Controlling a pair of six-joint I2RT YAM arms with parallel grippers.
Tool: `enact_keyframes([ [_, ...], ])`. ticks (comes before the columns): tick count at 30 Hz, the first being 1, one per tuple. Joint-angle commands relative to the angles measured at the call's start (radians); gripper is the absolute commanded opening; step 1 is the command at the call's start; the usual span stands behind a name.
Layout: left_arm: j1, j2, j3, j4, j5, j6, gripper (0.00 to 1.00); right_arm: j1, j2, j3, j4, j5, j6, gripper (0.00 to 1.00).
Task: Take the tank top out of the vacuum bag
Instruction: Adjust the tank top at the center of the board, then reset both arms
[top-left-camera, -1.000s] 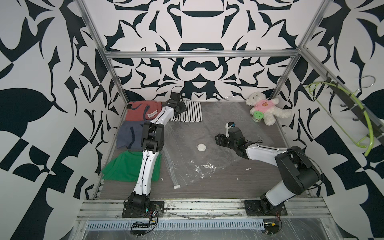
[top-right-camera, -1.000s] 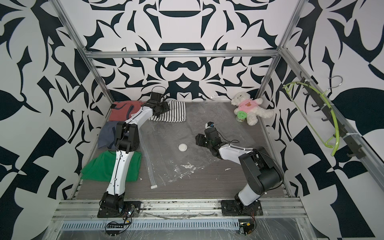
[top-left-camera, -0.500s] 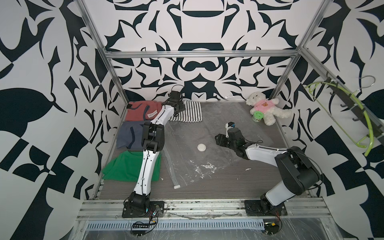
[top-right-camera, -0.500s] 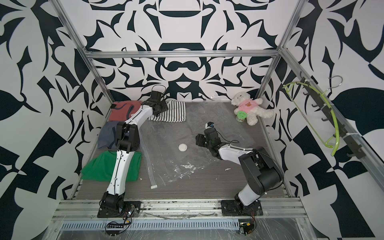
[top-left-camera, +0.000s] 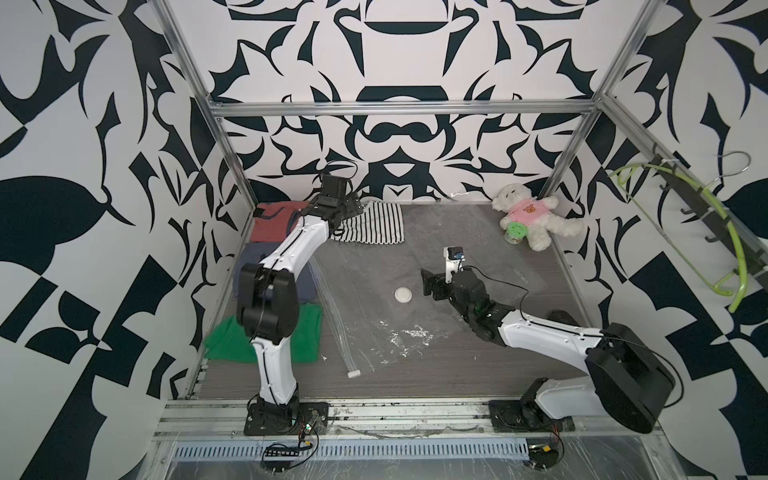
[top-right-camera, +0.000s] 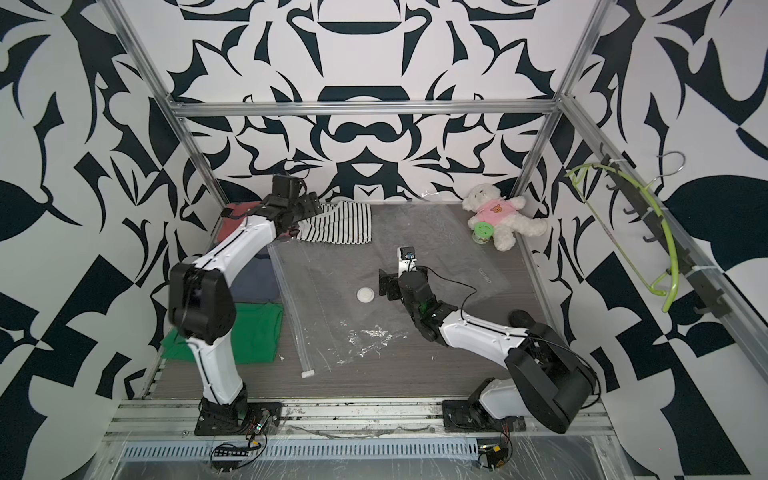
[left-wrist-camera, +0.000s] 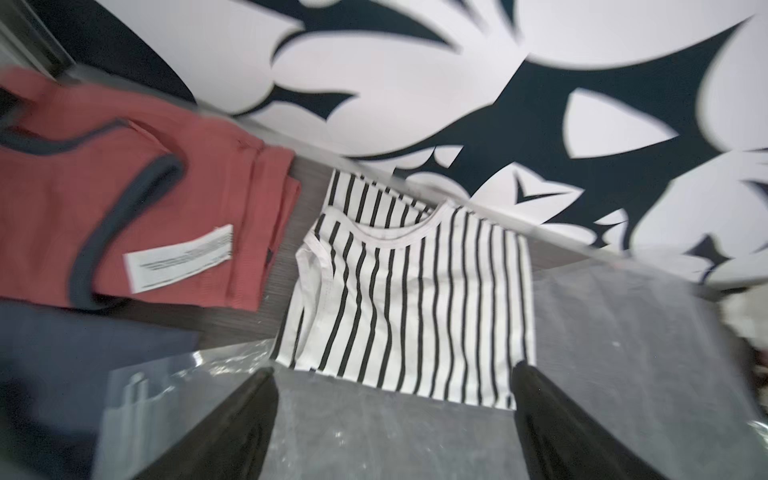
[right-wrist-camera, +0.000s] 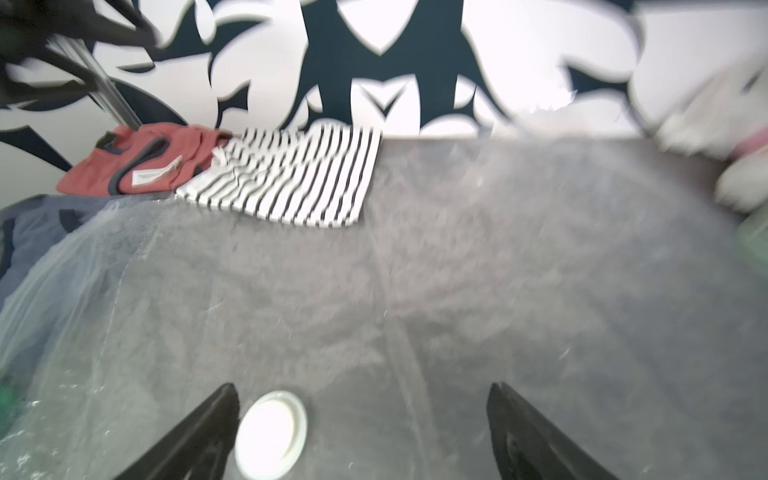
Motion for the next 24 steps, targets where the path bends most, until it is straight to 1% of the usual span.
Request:
enact_keyframes([
  [1,-0.003,-0.177,-0.217,0.138,-0.07,0.02,0.96,-0.001,-0.015,0.041,0.035,0.142,-0.125,0.98],
  [4,-0.003,-0.321,-0.402,0.135,-0.094,0.018,0.97,-0.005,-0.024,0.08,-0.033,0.259,-0.147,0.98],
  [6,-0.002,-0.406,-0.512,0.103,-0.14,0.032,0.99,-0.014,-0.043,0.084,-0.037,0.314,-0.191,0.98],
  [7,-0.002,-0.442,-0.561,0.093,-0.178,0.042,0.99,-0.024,-0.055,0.076,-0.025,0.322,-0.216,0.96],
  [9,-0.001,-0.528,-0.673,0.089,-0.284,0.057,0.99,-0.066,-0.088,0.03,0.016,0.286,-0.265,0.95],
  [10,0.001,-0.581,-0.719,0.084,-0.33,0.059,0.99,-0.089,-0.096,0.01,0.032,0.291,-0.272,0.95],
  [12,0.004,-0.67,-0.811,0.078,-0.409,0.072,0.99,-0.149,-0.109,-0.005,-0.007,0.348,-0.224,0.95],
  [15,0.008,-0.779,-0.94,0.123,-0.53,0.103,0.99,-0.226,-0.127,-0.009,-0.101,0.392,-0.139,0.95],
  [17,0.019,-0.836,-1.036,0.216,-0.539,0.167,0.99,-0.242,-0.127,-0.026,-0.097,0.418,-0.141,0.95],
  [18,0.024,-0.853,-1.084,0.276,-0.528,0.205,0.99,-0.245,-0.125,-0.036,-0.08,0.442,-0.148,0.95],
  [20,0.043,-0.867,-1.155,0.356,-0.517,0.242,0.99,-0.257,-0.116,-0.057,-0.068,0.469,-0.151,0.96],
  [22,0.068,-0.854,-1.21,0.402,-0.53,0.231,0.99,-0.282,-0.105,-0.076,-0.076,0.476,-0.125,0.96],
  [24,0.118,-0.82,-1.255,0.466,-0.486,0.219,0.99,-0.301,-0.101,-0.09,-0.104,0.493,-0.091,0.96],
])
